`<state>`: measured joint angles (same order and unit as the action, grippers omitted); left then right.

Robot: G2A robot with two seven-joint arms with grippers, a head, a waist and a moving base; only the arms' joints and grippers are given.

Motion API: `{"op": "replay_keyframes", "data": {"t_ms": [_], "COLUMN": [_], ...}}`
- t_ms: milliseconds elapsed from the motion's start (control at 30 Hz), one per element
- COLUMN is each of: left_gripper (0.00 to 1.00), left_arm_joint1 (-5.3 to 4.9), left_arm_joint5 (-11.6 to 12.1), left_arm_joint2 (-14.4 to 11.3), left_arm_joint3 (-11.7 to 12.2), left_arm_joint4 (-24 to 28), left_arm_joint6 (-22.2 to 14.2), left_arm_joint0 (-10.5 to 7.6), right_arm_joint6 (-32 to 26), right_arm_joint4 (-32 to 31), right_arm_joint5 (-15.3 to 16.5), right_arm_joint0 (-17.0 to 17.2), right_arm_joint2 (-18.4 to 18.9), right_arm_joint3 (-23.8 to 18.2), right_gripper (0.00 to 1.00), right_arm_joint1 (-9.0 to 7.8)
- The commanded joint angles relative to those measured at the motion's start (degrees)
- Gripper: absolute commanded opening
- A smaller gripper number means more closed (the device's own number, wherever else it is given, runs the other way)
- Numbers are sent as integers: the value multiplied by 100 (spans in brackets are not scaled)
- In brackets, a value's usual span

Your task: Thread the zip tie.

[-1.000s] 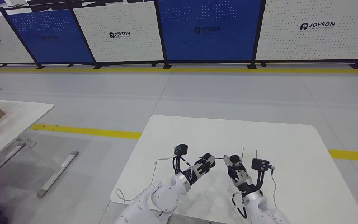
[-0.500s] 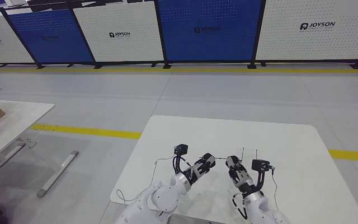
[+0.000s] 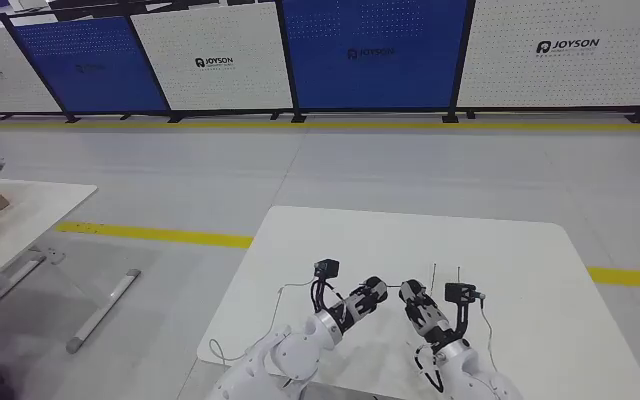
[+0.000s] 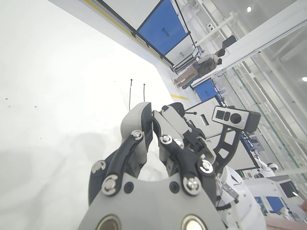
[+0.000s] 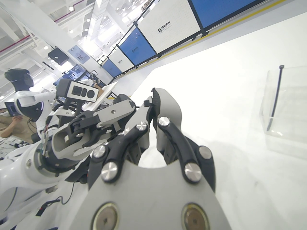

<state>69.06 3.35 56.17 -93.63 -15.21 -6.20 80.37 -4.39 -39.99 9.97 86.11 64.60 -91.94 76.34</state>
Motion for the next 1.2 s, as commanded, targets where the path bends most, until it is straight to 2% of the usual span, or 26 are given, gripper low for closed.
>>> {"op": "replay_keyframes", "data": {"t_ms": [0,200,267,367,433,800,867,1000,1067,1167], "left_gripper": [0,2,17,26,28,22,16,10,0,0], "left_arm_joint1": [2,14,23,35,40,65,69,79,83,90], "left_arm_joint5": [-61,-198,-245,-273,-280,-295,-298,-302,-291,-265], "left_arm_joint2": [-1,-47,-65,-81,-84,-134,-139,-151,-157,-162], "left_arm_joint3": [-11,-43,-25,-15,-6,65,74,94,105,124], "left_arm_joint4": [-68,-211,-233,-221,-227,-297,-300,-306,-306,-297], "left_arm_joint6": [39,62,81,112,126,113,112,106,91,73], "left_arm_joint0": [1,-2,-15,-25,-26,-50,-58,-75,-86,-103], "right_arm_joint6": [-13,46,48,62,70,121,129,134,131,126], "right_arm_joint4": [-12,-14,-9,14,17,-111,-125,-147,-160,-167], "right_arm_joint5": [-2,-50,-84,-130,-137,-135,-132,-117,-115,-123], "right_arm_joint0": [6,32,29,28,28,32,42,60,63,67], "right_arm_joint2": [6,9,12,7,4,-67,-68,-69,-68,-68], "right_arm_joint3": [-9,-22,-10,-10,-11,-43,-57,-75,-77,-81], "right_gripper": [0,0,0,0,0,0,0,0,0,0], "right_arm_joint1": [-3,-2,0,4,6,12,11,8,7,6]}}
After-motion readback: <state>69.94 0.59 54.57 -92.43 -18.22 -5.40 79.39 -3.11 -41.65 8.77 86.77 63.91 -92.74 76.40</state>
